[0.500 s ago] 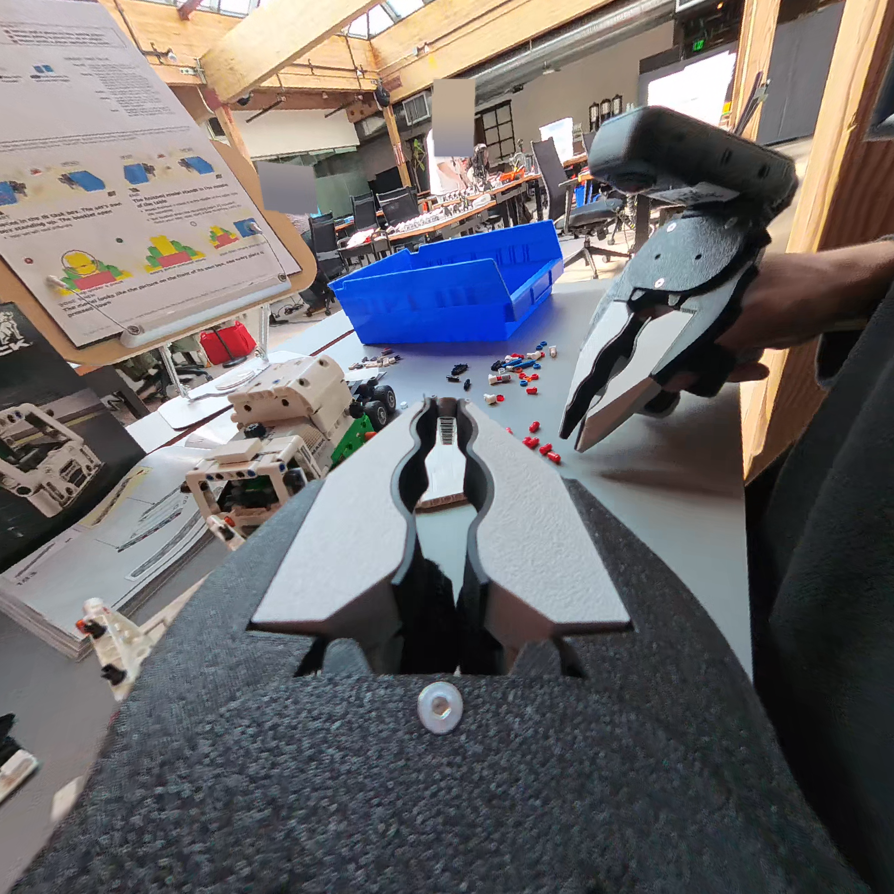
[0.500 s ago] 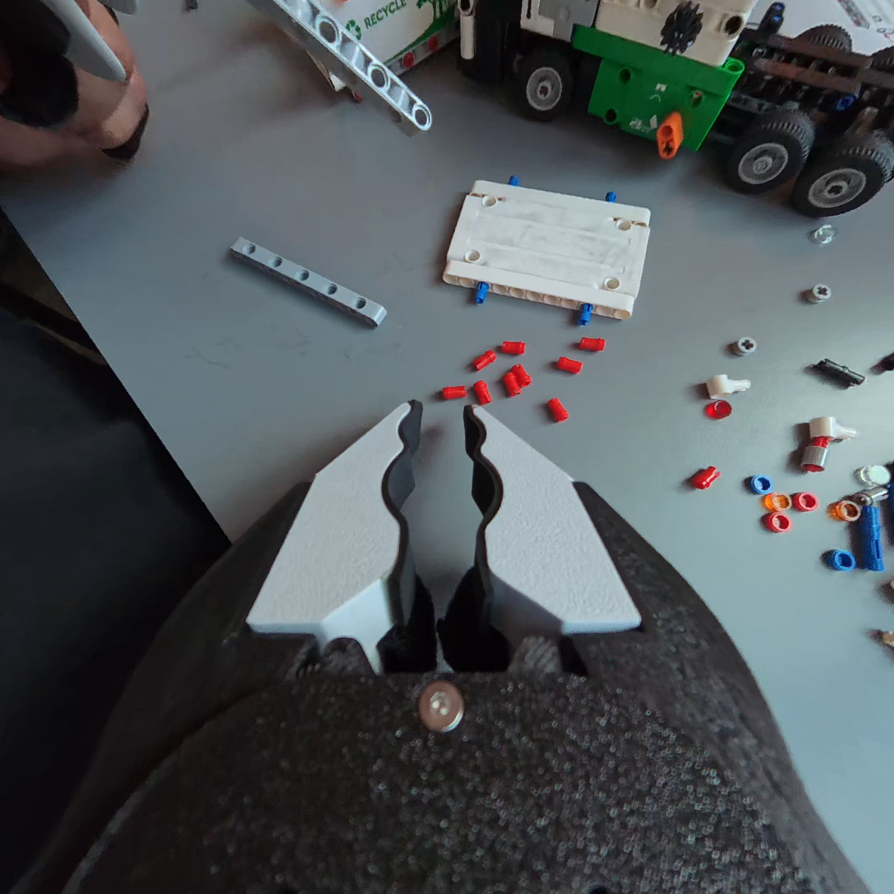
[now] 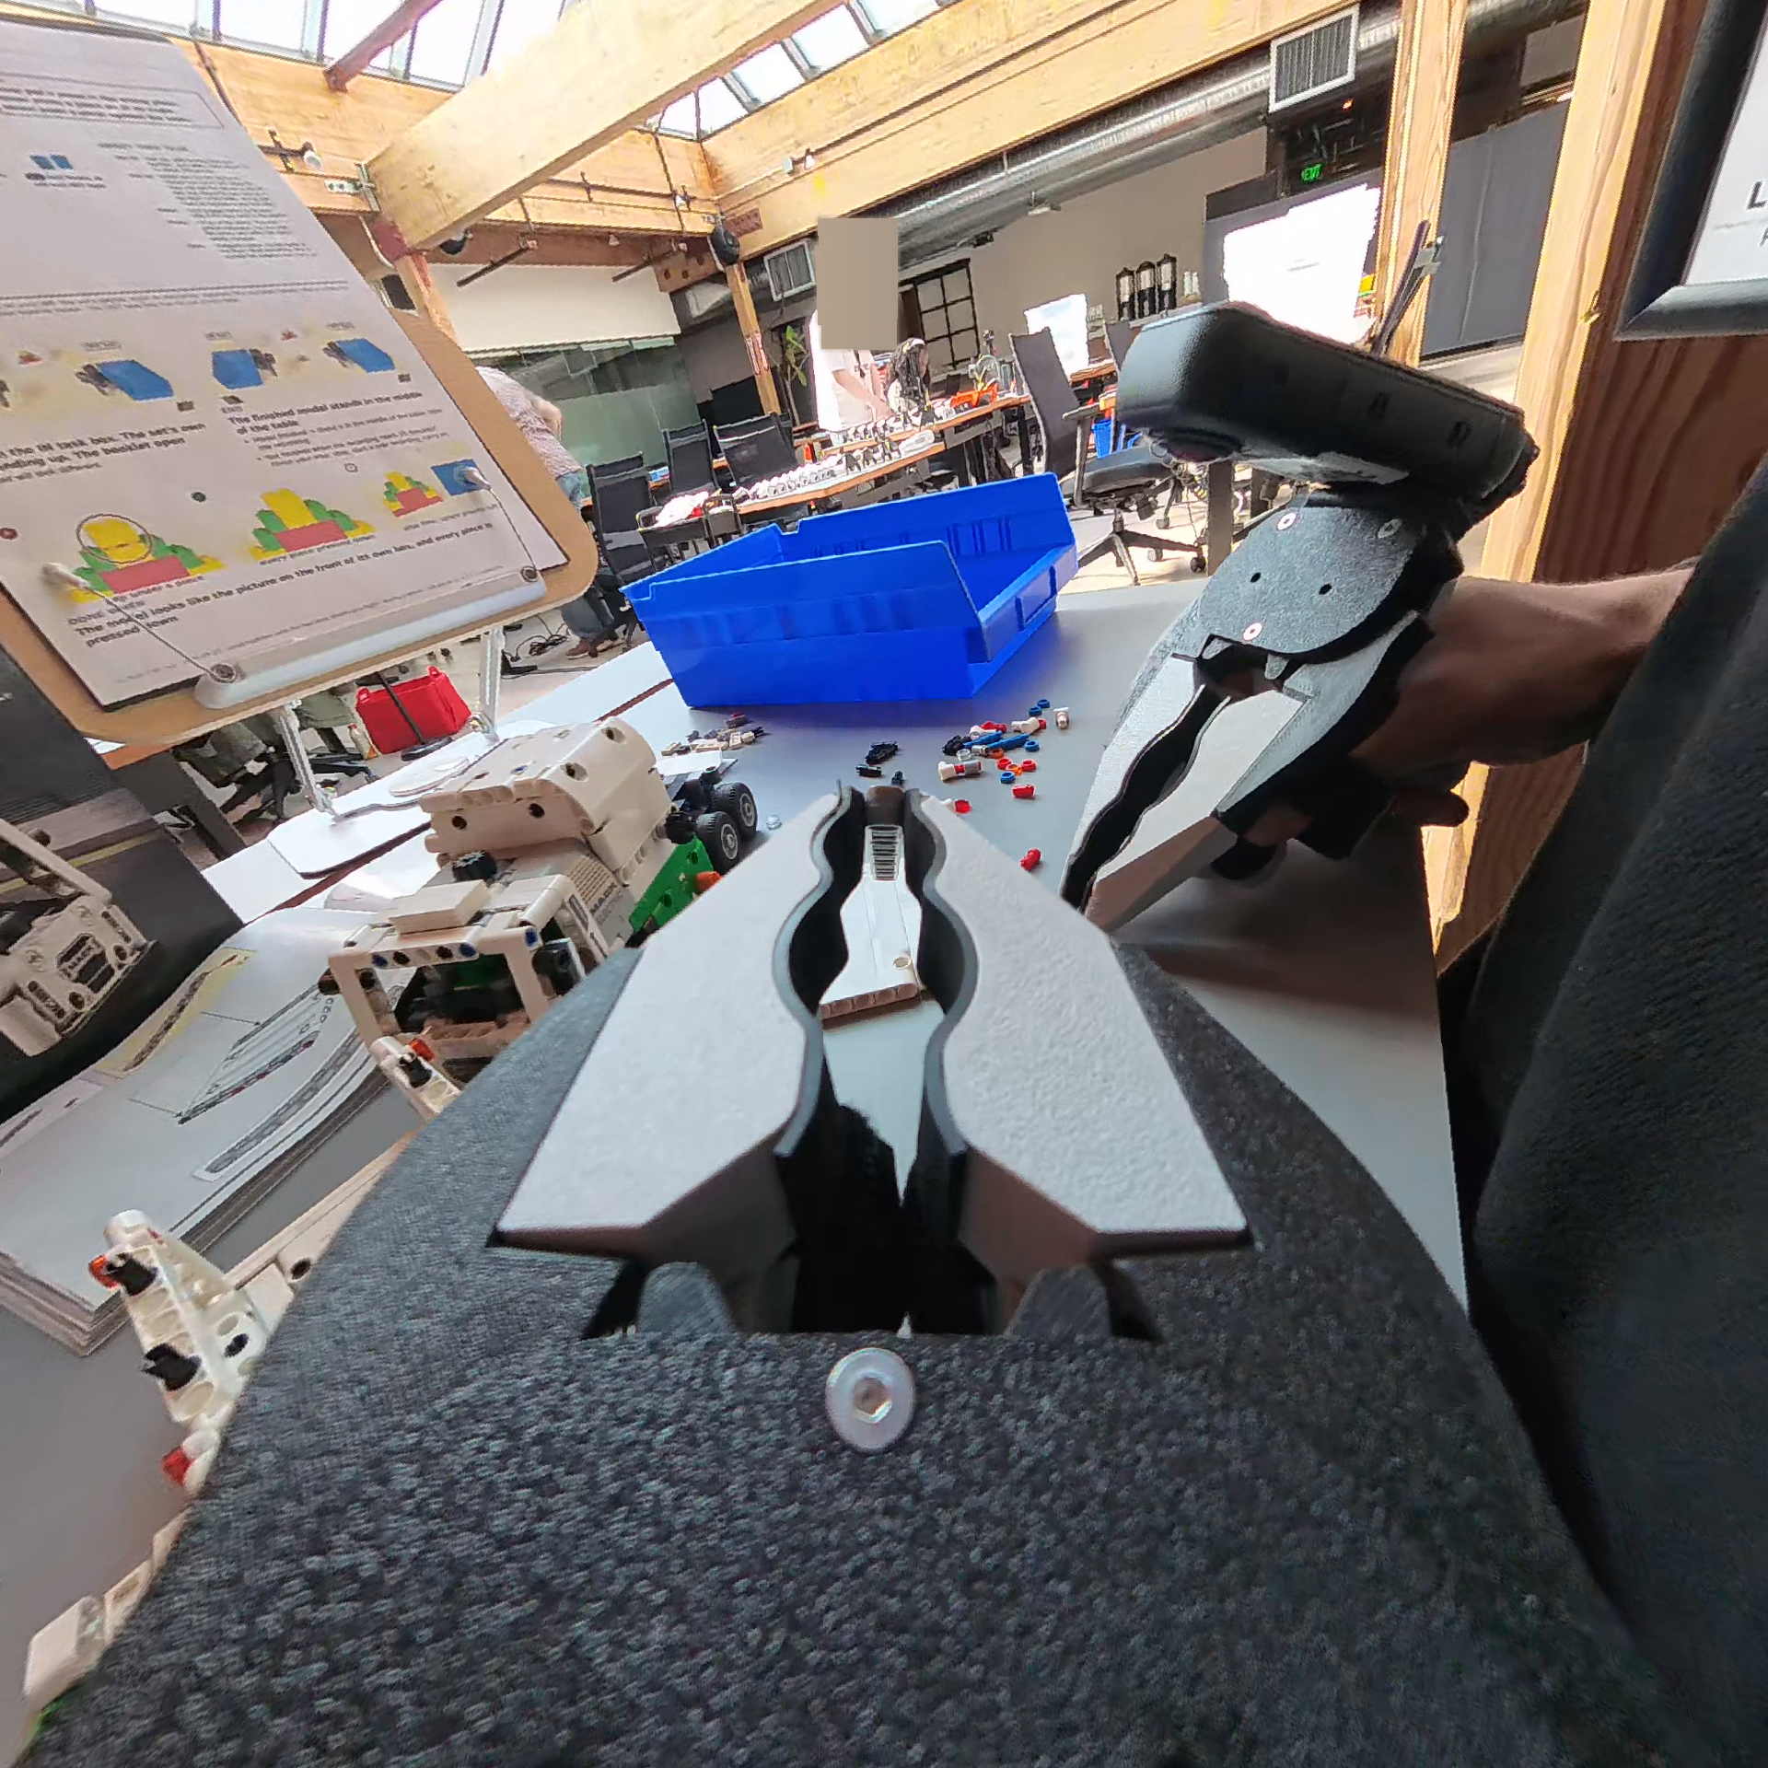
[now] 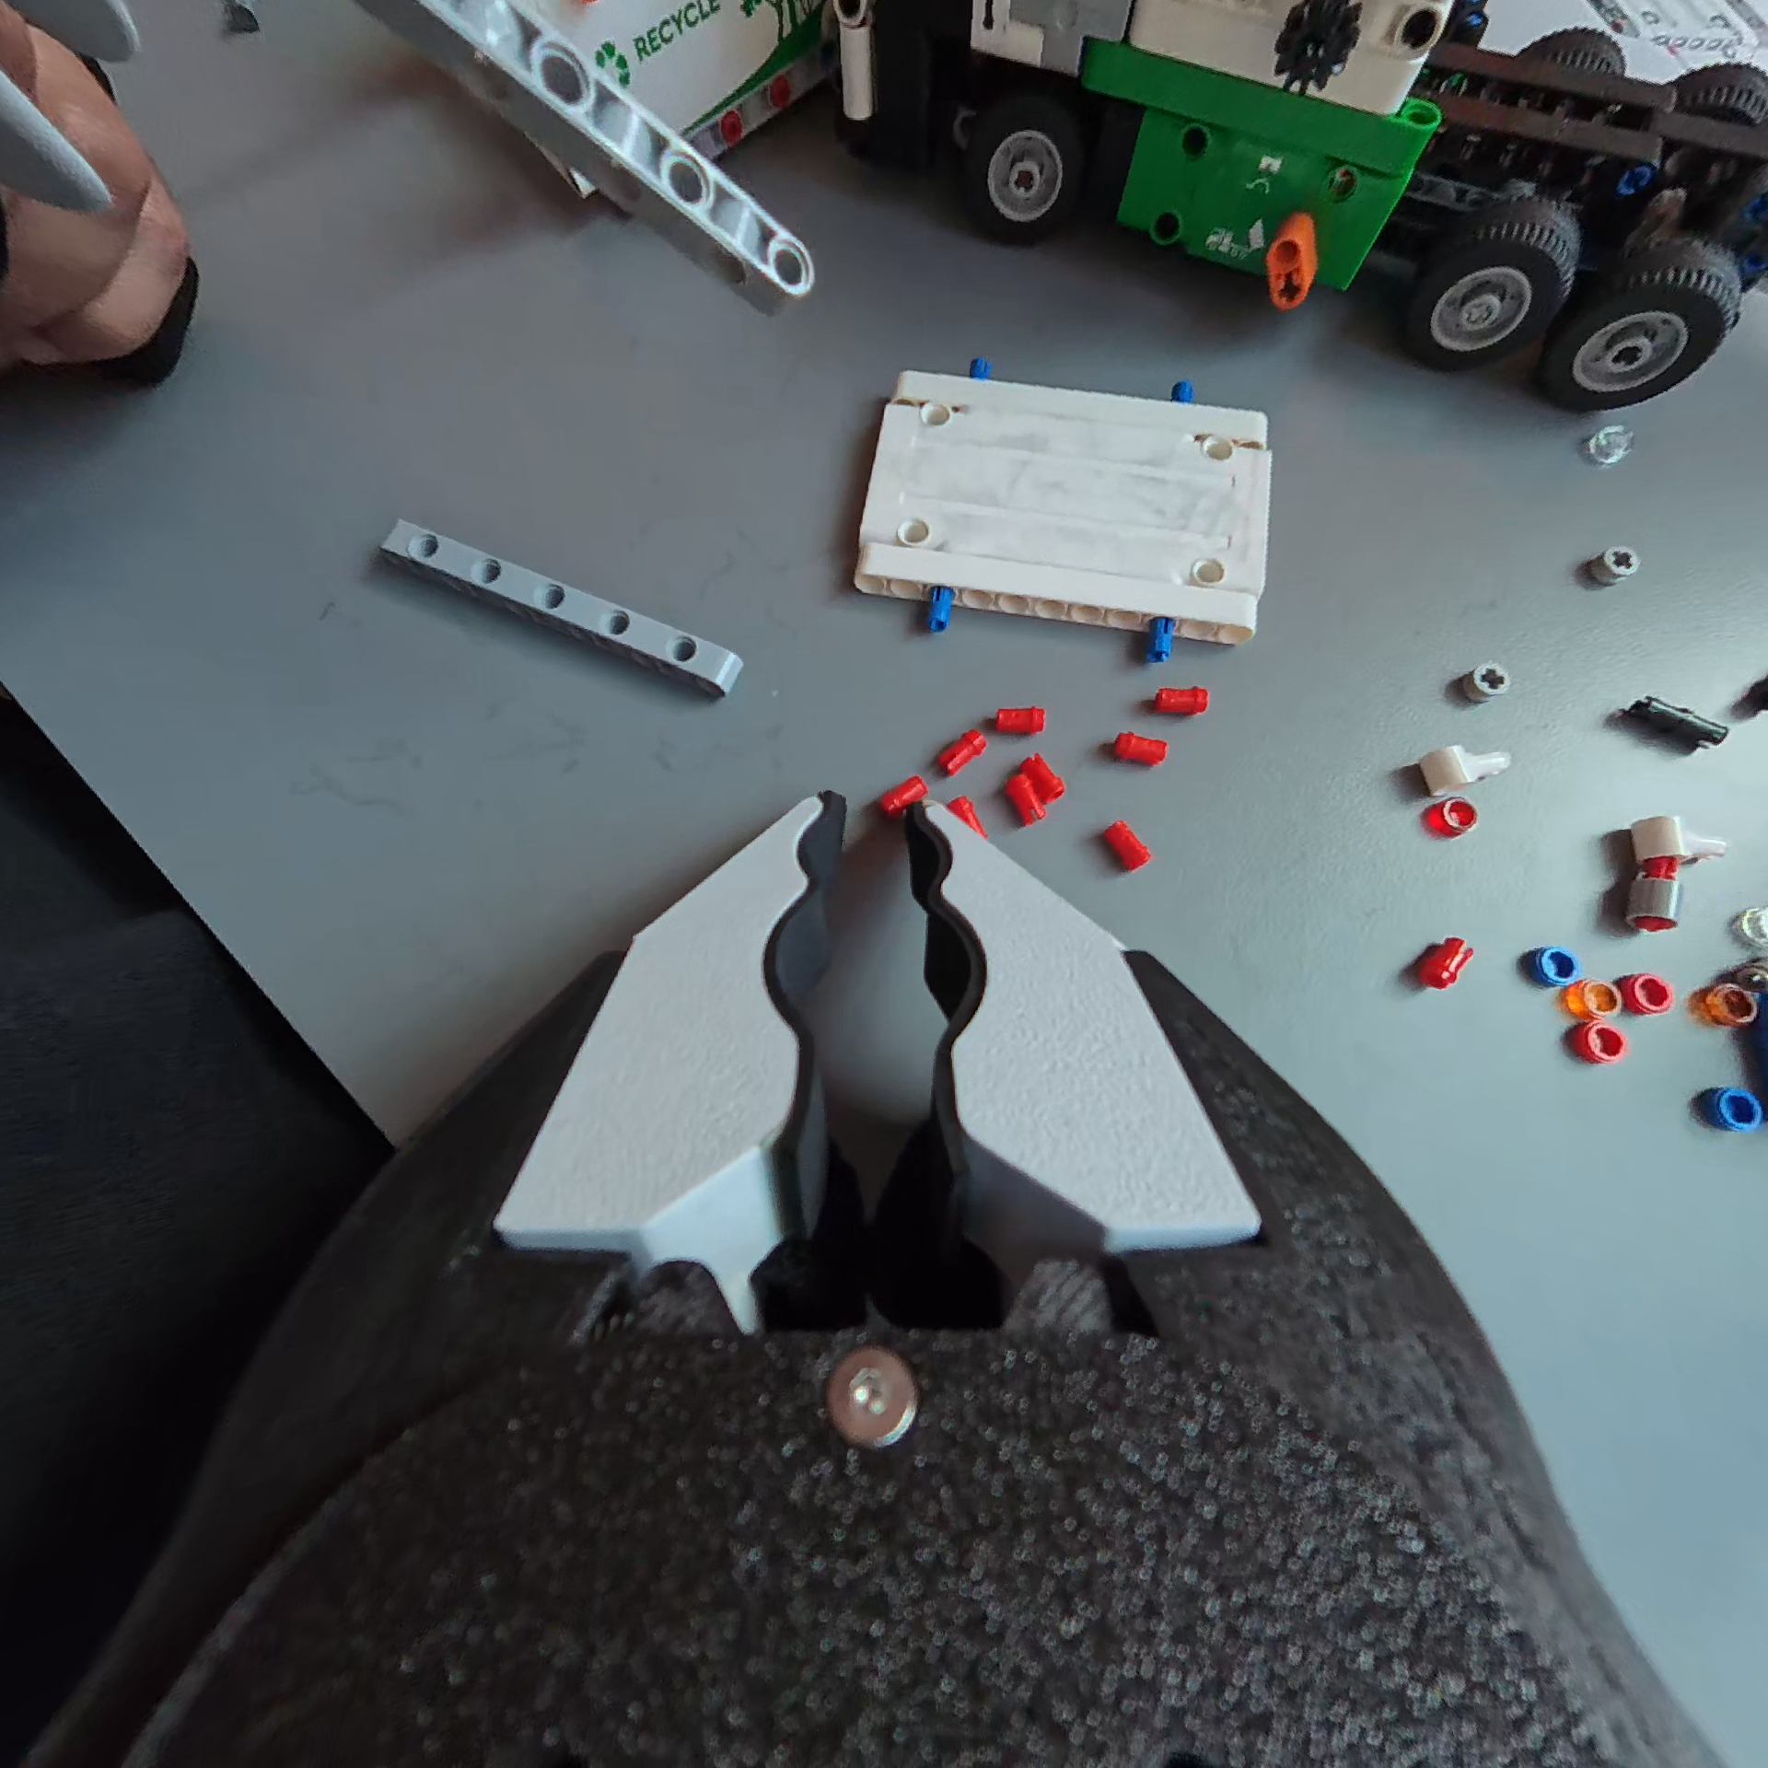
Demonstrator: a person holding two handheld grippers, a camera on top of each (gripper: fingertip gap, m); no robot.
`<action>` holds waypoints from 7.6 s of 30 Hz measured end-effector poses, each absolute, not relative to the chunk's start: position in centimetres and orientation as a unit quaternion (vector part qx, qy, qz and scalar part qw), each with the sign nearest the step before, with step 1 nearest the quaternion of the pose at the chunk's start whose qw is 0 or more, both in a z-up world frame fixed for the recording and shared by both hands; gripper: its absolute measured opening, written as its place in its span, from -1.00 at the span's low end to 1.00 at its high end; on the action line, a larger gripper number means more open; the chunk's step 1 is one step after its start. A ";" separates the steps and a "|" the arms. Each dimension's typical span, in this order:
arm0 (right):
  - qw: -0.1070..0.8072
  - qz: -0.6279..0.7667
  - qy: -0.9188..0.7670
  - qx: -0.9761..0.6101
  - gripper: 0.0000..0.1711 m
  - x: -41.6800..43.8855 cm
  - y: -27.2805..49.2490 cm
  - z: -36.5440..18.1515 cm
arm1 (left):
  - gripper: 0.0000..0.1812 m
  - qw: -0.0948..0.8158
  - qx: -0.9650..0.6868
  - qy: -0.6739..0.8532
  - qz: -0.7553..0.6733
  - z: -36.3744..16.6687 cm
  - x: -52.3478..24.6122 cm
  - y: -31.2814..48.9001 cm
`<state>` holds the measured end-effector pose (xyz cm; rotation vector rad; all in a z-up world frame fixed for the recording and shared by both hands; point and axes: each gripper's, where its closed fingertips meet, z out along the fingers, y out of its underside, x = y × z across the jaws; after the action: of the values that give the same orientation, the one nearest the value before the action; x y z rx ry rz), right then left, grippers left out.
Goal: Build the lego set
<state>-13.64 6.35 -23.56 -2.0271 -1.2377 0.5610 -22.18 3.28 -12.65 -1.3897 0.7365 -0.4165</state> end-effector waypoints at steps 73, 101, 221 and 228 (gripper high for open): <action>0.277 0.180 -0.779 -0.533 -0.97 -20.5 3.3 -19.9 | -0.94 0.585 -0.597 0.527 0.152 -20.2 -20.4 4.3; 0.264 0.203 -0.689 -0.643 -0.96 -14.5 5.7 -23.7 | -0.95 0.637 -0.664 0.362 -0.147 -14.9 -22.6 3.9; 0.309 0.413 -0.749 -0.415 -0.97 -20.0 -0.5 -12.0 | -0.94 0.625 -0.567 0.474 -0.251 -12.1 -19.4 -0.2; 0.268 0.453 -0.726 -0.443 -0.97 -19.8 -0.2 -12.2 | -0.95 0.645 -0.538 0.531 -0.109 -12.3 -19.3 0.3</action>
<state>-19.81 -0.22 -12.22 -1.1952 -1.9587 1.2224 -19.27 0.27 -12.35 -1.2251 1.2079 -0.2491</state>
